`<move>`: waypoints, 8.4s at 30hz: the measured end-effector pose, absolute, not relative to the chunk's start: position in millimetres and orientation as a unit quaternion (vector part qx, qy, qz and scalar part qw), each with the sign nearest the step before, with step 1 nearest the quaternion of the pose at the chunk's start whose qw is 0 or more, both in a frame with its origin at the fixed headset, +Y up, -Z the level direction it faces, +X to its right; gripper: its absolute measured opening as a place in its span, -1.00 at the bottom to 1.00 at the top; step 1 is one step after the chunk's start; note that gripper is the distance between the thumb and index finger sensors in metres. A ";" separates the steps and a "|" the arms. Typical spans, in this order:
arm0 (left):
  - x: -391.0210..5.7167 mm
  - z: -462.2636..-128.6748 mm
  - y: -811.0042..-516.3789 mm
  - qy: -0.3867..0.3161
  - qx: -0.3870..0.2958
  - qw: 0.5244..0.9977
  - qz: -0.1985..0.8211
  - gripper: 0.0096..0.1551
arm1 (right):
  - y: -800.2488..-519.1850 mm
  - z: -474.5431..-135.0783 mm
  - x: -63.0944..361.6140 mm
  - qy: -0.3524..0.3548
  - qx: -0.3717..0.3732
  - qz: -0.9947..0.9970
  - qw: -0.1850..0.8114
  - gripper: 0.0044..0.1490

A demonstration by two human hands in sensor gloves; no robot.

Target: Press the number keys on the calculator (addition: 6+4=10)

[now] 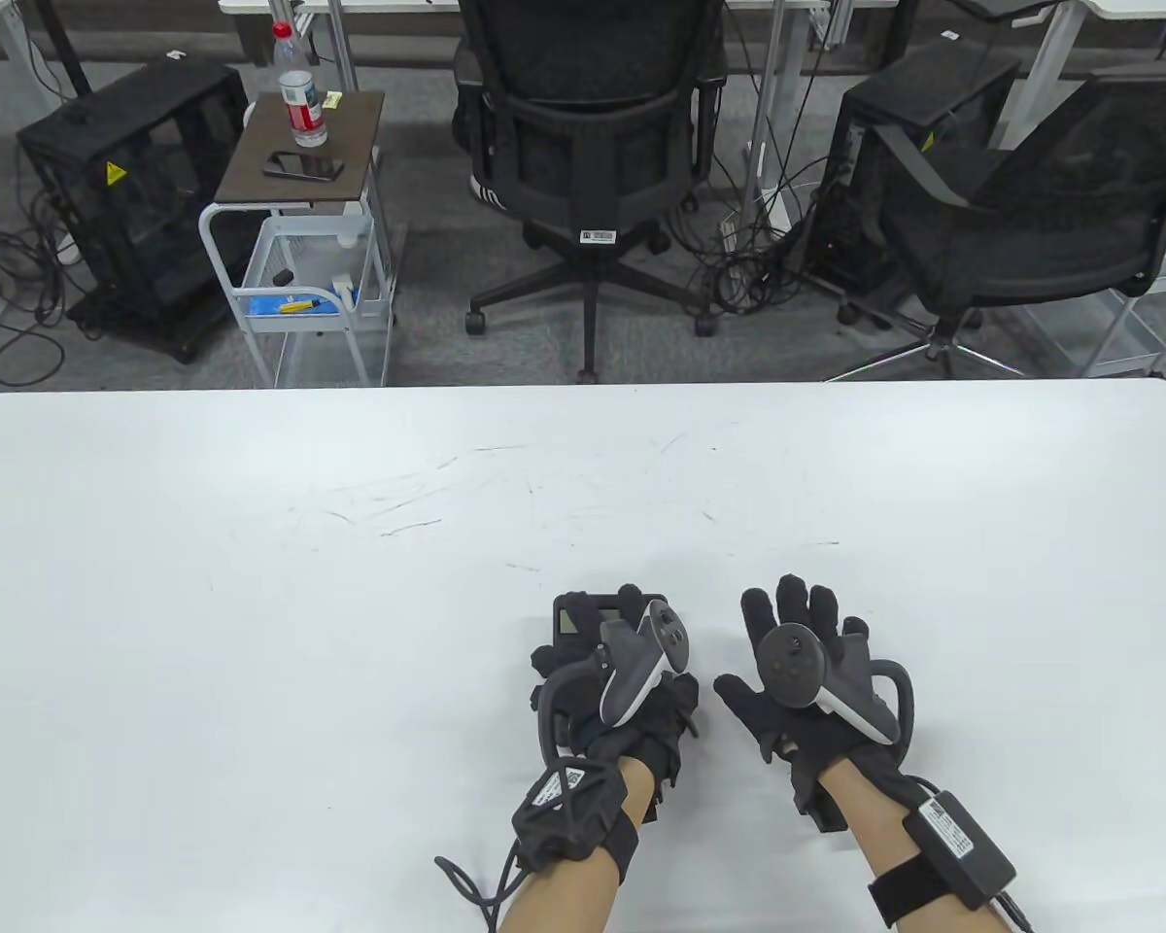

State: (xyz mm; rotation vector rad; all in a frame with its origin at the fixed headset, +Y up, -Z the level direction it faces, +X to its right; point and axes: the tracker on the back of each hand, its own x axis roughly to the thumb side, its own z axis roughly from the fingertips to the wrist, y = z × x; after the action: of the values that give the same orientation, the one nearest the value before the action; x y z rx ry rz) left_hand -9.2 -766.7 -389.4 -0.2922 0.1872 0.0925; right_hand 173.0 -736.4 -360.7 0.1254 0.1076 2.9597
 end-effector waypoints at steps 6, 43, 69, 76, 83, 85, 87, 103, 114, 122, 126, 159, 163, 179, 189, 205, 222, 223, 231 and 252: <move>-11.0 -387.8 -768.8 0.089 -0.140 0.985 0.041 0.31 | -738.0 -361.1 171.7 0.038 0.044 0.995 0.086 0.18; -180.9 -345.3 -733.2 -0.018 0.020 0.995 0.098 0.10 | -750.7 -355.9 130.0 0.051 0.094 0.991 0.078 0.14; -175.8 -341.8 -735.3 -0.026 0.004 0.996 0.084 0.10 | -769.8 -343.5 79.4 0.109 0.196 0.972 0.068 0.01; -174.0 -341.7 -735.8 -0.028 -0.003 0.996 0.080 0.10 | -761.6 -343.1 93.0 0.123 0.188 0.970 0.097 -0.01; -173.3 -341.1 -735.5 -0.028 0.002 0.997 0.078 0.09 | -757.0 -339.9 100.5 0.139 0.203 0.963 0.107 -0.07; -173.3 -341.0 -735.6 -0.028 0.005 0.997 0.078 0.09 | -755.7 -338.7 101.1 0.141 0.210 0.962 0.106 -0.09; -173.1 -341.2 -736.0 -0.029 0.003 0.997 0.078 0.09 | -754.5 -337.9 101.3 0.143 0.215 0.960 0.107 -0.11; -173.5 -340.1 -736.3 -0.023 -0.003 0.997 0.075 0.11 | -760.9 -342.7 100.0 0.142 0.217 0.956 0.141 -0.27; -173.4 -339.7 -736.2 -0.022 -0.007 0.997 0.073 0.11 | -760.6 -344.0 101.4 0.149 0.215 0.954 0.148 -0.28; -172.9 -339.6 -736.0 -0.022 -0.012 0.997 0.074 0.11 | -754.5 -342.6 96.8 0.090 0.206 0.962 0.156 -0.13; -172.3 -339.7 -736.0 -0.022 -0.013 0.997 0.073 0.10 | -755.7 -341.2 80.5 0.086 0.211 0.966 0.118 -0.09; -169.7 -339.3 -736.7 -0.022 -0.030 0.997 0.070 0.10 | -767.3 -347.6 32.1 0.106 0.226 0.967 0.043 -0.03; -169.5 -339.4 -736.8 -0.023 -0.030 0.997 0.070 0.10 | -766.3 -347.0 45.4 0.113 0.221 0.966 0.067 -0.03; -166.6 -339.1 -737.7 -0.024 -0.032 0.997 0.065 0.09 | -757.7 -334.1 119.8 0.114 0.216 0.964 0.106 -0.14; -165.6 -338.8 -738.0 -0.025 -0.033 0.997 0.063 0.09 | -763.0 -329.7 124.0 0.119 0.218 0.962 0.111 -0.15; -164.6 -338.1 -738.3 -0.024 -0.035 0.997 0.061 0.09 | -764.8 -328.4 120.5 0.124 0.212 0.964 0.102 -0.18; -156.8 -336.2 -741.5 -0.045 -0.043 0.997 0.053 0.10 | -749.4 -352.4 141.5 -0.002 0.099 0.987 0.127 0.16; -155.7 -336.0 -741.5 -0.048 -0.045 0.996 0.052 0.10 | -749.3 -354.5 145.1 -0.002 0.089 0.988 0.126 0.16; -151.1 -334.5 -741.4 -0.056 -0.044 0.996 0.049 0.10 | -749.4 -364.0 163.7 -0.002 0.055 0.989 0.134 0.17; -156.1 -335.7 -739.0 -0.046 -0.038 0.996 0.061 0.10 | -755.3 -363.2 156.0 0.018 0.071 0.991 0.114 0.18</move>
State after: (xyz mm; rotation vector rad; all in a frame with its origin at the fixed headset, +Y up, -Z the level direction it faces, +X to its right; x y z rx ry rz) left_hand -156.1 -739.0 -335.7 -0.0756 -0.0920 0.1219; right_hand 156.0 -755.3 -363.2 0.2089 0.0522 2.9057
